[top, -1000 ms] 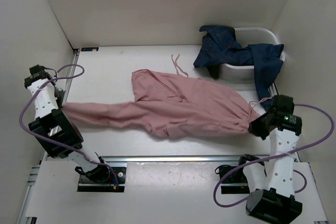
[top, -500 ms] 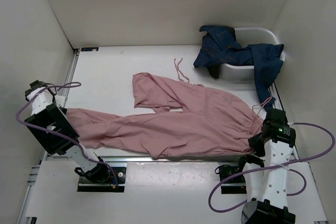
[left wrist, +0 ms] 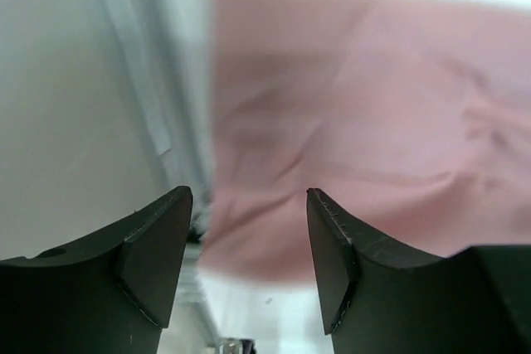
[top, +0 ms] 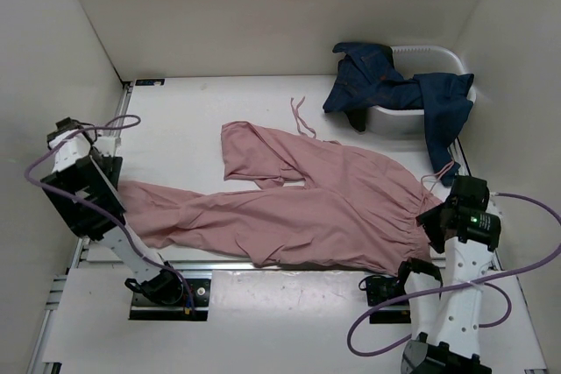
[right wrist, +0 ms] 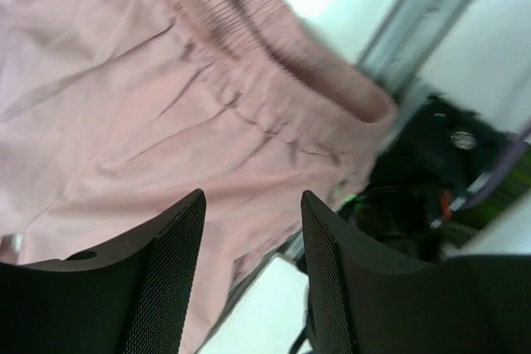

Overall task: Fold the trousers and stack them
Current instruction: Flatten the trousers out

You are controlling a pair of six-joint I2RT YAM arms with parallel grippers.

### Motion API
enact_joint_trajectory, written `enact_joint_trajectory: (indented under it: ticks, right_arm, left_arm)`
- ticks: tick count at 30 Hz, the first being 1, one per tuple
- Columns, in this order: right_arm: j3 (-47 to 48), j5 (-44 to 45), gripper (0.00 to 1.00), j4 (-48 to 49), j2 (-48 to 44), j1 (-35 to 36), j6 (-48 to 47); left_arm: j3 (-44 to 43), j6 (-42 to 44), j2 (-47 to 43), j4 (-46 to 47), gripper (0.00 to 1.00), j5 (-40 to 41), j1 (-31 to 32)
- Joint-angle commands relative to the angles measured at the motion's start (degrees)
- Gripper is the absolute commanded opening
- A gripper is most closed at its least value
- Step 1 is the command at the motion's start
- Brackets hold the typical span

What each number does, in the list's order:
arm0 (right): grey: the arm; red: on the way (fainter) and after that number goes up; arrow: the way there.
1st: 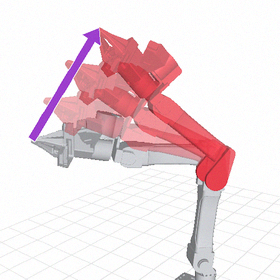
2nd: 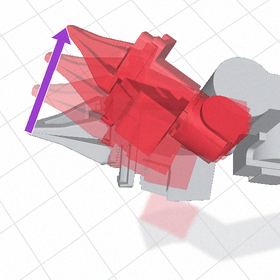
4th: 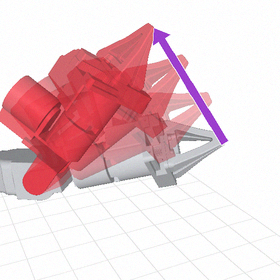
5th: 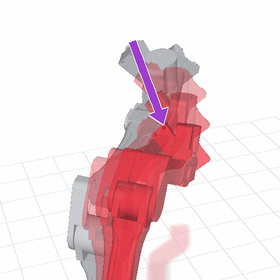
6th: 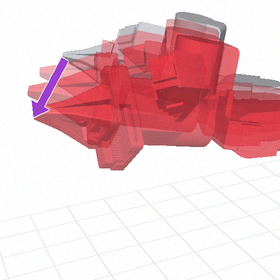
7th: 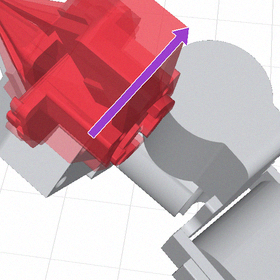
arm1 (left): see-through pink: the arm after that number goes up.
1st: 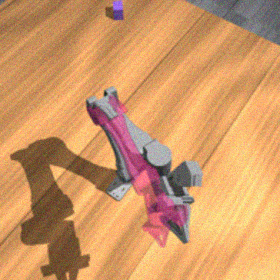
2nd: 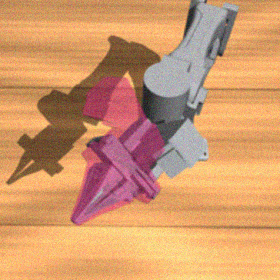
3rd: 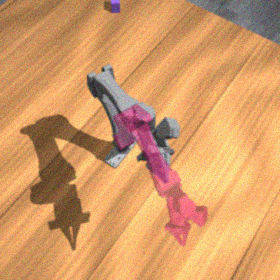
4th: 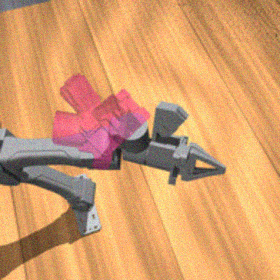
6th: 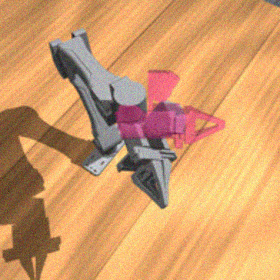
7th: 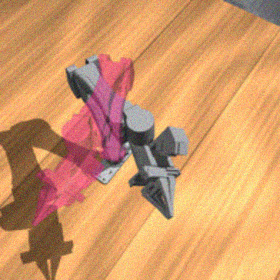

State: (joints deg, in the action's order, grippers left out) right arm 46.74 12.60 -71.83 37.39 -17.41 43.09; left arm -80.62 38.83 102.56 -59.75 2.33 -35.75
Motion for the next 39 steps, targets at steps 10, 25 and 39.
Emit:
enact_joint_trajectory:
  ticks: [10,25,39]
  right_arm:
    - [-19.4,-13.7,0.5,12.5,4.0,1.8,3.1]
    - [-20.5,1.1,0.46,21.8,21.4,12.5,6.3]
    - [-18.5,0.0,0.46,21.3,21.7,13.5,5.1]
  left_arm:
    - [3.2,-4.3,9.5,3.0,0.14,-5.7,1.6]
    - [-5.5,-12.4,4.5,6.6,0.14,-8.2,1.6]
    - [-0.2,-11.8,9.1,6.3,0.69,-7.4,-0.8]
